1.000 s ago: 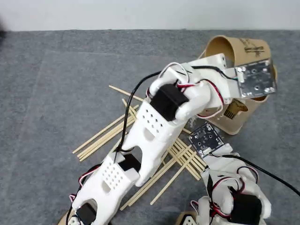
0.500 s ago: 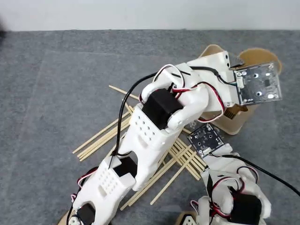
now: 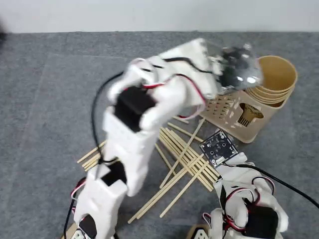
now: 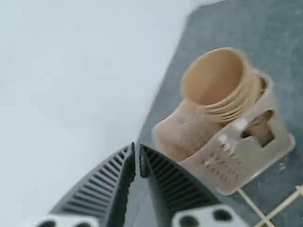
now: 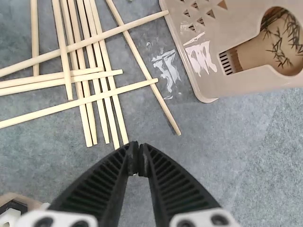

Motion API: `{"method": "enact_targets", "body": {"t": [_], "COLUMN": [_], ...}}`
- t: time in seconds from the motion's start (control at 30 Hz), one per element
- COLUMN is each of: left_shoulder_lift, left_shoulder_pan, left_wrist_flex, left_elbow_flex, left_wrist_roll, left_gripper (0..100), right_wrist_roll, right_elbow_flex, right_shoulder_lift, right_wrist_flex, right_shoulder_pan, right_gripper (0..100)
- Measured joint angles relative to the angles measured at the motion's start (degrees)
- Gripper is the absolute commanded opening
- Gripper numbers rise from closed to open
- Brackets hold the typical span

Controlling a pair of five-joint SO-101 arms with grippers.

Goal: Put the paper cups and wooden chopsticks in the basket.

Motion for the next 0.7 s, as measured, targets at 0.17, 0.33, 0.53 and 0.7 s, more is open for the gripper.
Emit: {"method": "enact_targets", "body": {"t": [0.17, 0.33, 0.53, 0.7], "left_shoulder_lift": [-6.86, -18.90, -39.56, -54.68], "left_shoulder_pan": [-9.49, -15.56, -17.85, -25.32], "left_wrist_flex": [0.26, 0.35, 0.35, 0.09], "left_elbow_flex": [1.23, 15.03, 44.40, 64.97], "left_wrist_roll": [8.18, 10.29, 10.46, 10.55], "left_gripper": [1, 1, 1, 2], "right_wrist_roll": [0.00, 0.00, 0.00, 0.00], "right_elbow_flex": [0.00, 0.00, 0.00, 0.00], "right_shoulder_lift": [0.00, 0.00, 0.00, 0.00], "right_wrist_flex": [0.00, 0.00, -1.93, -2.11], "right_shoulder_pan": [0.00, 0.00, 0.00, 0.00], "right_gripper": [0.9, 0.9, 0.9, 0.9]}}
